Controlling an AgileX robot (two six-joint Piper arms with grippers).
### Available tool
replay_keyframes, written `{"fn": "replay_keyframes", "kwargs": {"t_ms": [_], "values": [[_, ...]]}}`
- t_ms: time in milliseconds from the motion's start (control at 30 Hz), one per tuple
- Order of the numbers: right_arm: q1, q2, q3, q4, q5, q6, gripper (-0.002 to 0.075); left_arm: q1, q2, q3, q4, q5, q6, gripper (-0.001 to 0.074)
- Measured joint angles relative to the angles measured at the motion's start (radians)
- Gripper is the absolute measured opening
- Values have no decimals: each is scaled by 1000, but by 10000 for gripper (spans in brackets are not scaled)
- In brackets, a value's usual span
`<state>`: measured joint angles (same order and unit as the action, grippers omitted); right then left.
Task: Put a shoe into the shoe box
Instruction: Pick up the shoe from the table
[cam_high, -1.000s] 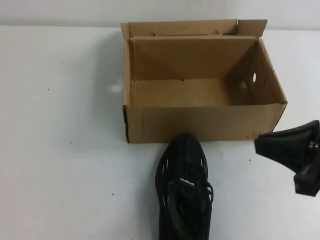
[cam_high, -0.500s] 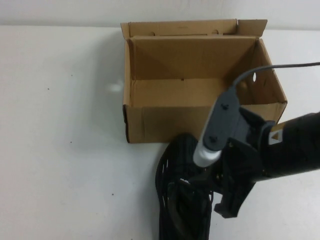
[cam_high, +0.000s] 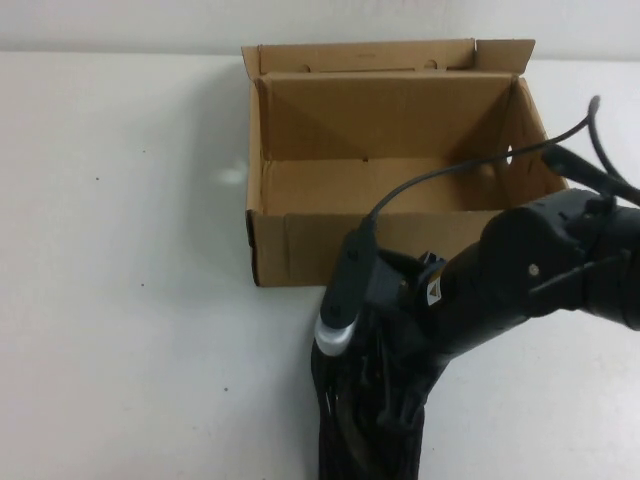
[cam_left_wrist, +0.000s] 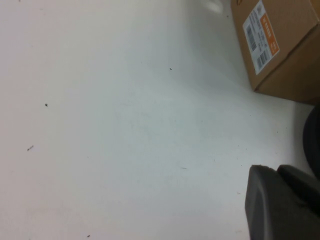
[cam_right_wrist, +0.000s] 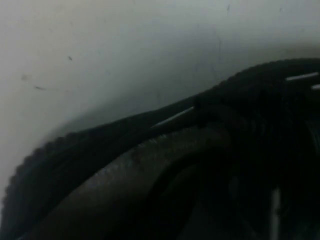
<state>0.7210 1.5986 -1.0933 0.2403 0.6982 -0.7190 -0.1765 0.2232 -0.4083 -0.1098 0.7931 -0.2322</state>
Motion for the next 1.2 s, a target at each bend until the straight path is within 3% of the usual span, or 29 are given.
{"fn": "replay_keyframes", "kwargs": {"t_ms": [167, 233, 300, 367, 567, 733, 933, 1067, 1200], "values": [[0, 71, -2, -30, -62, 6, 349, 0, 0, 0, -2, 2, 0, -3], [0, 85, -2, -32, -85, 8, 283, 0, 0, 0, -4, 4, 0, -3], [1, 89, -4, -32, -85, 8, 143, 0, 0, 0, -4, 6, 0, -3], [1, 89, -4, -32, -81, 15, 71, 0, 0, 0, -6, 11, 0, -3], [1, 73, -4, -28, -57, 25, 17, 0, 0, 0, -51, 41, 17, -3], [1, 26, -29, 45, 22, 52, 11, 0, 0, 0, -220, 43, 232, -3], [1, -14, -132, 122, 162, 214, 5, 0, 0, 0, -531, 33, 693, -1], [1, -19, -211, 110, 207, 406, 5, 0, 0, -8, -655, 33, 911, 108], [1, -19, -280, 102, 204, 544, 5, 0, 0, -55, -678, 10, 996, 388]]}}
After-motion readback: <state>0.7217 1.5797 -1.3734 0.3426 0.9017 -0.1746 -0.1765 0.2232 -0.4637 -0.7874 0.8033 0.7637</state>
